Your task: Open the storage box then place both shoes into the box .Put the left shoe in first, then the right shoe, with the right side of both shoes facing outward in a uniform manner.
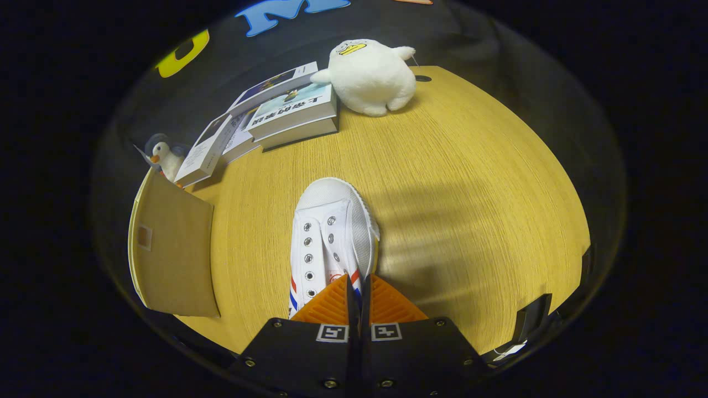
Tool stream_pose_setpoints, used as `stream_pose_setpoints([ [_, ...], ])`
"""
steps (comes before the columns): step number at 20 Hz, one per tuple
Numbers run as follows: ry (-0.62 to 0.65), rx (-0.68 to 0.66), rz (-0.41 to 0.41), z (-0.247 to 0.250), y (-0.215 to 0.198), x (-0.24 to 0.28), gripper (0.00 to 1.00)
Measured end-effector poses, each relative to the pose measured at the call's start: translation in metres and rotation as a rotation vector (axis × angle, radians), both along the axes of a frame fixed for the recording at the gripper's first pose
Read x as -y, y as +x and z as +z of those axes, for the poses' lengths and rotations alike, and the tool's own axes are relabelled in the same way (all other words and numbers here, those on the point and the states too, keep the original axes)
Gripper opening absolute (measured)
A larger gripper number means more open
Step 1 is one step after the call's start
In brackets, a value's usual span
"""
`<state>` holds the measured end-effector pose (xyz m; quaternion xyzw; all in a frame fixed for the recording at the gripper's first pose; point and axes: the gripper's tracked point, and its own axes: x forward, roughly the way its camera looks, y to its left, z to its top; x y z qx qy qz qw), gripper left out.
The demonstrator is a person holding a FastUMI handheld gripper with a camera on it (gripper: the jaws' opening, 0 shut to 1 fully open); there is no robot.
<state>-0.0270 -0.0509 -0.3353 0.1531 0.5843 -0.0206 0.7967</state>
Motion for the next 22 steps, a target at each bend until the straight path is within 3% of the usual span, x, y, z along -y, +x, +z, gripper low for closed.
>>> stream_pose_setpoints([
  [10,0.113,0.053,0.011,0.072,0.014,-0.057,0.01],
  [22,0.157,0.136,0.101,0.143,0.050,-0.141,0.01],
])
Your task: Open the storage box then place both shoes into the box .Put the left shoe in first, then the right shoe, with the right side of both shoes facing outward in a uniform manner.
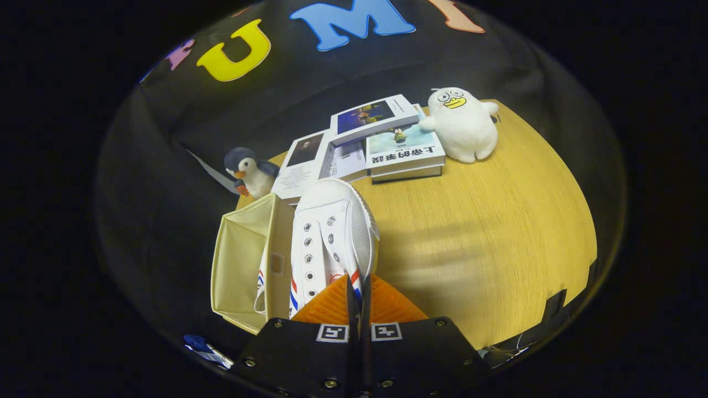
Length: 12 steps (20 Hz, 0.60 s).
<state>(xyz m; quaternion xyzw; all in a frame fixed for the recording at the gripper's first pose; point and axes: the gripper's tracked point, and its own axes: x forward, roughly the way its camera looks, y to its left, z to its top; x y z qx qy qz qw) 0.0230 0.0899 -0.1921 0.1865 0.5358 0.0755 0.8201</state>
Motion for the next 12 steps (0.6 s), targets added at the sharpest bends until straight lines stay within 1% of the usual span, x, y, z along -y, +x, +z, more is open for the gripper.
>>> stream_pose_setpoints([
  [4,0.032,0.016,0.015,0.013,0.009,-0.033,0.01],
  [12,0.068,0.019,0.045,0.015,0.019,-0.096,0.01],
])
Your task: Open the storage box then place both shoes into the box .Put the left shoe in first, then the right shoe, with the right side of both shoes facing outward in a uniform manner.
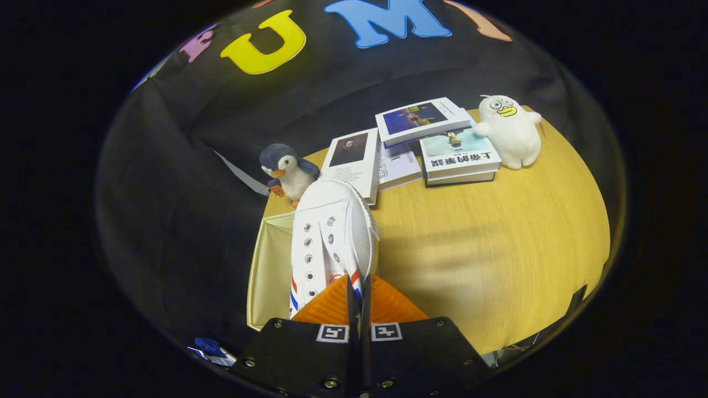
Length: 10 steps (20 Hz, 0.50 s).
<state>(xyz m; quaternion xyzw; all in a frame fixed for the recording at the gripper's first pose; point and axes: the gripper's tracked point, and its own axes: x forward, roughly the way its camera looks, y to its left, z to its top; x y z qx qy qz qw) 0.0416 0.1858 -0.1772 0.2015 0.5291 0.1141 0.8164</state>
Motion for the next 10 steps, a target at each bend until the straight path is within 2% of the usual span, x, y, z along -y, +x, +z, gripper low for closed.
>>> stream_pose_setpoints([
  [10,-0.045,-0.013,0.002,-0.029,0.002,-0.048,0.01],
])
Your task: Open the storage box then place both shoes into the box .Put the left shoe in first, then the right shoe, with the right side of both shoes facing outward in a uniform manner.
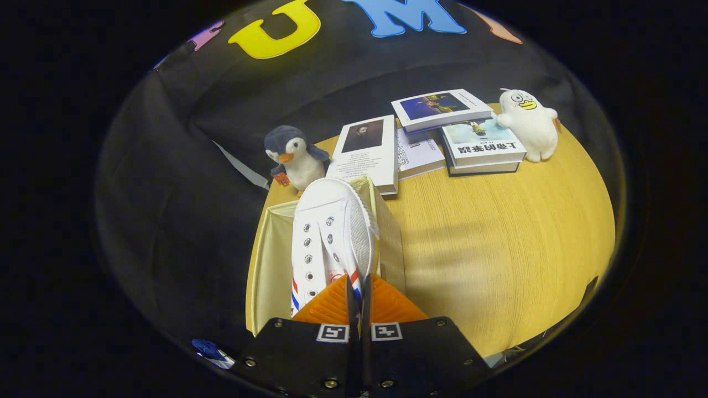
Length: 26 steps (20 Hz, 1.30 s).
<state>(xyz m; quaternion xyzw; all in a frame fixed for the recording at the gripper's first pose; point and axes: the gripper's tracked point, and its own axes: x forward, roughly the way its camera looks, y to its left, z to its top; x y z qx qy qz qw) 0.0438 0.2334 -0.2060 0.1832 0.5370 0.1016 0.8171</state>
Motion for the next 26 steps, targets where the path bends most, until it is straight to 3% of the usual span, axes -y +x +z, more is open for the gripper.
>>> stream_pose_setpoints([
  [8,-0.069,0.012,0.019,-0.006,-0.002,-0.007,0.01],
  [9,-0.038,0.016,0.029,-0.002,-0.005,-0.012,0.08],
  [10,-0.018,0.037,0.016,0.003,-0.001,-0.014,0.22],
  [13,-0.011,0.110,-0.011,0.025,0.010,-0.001,0.99],
  [20,-0.084,0.297,-0.007,0.078,0.001,0.060,0.98],
  [26,-0.176,0.495,-0.046,0.135,-0.007,0.148,0.98],
])
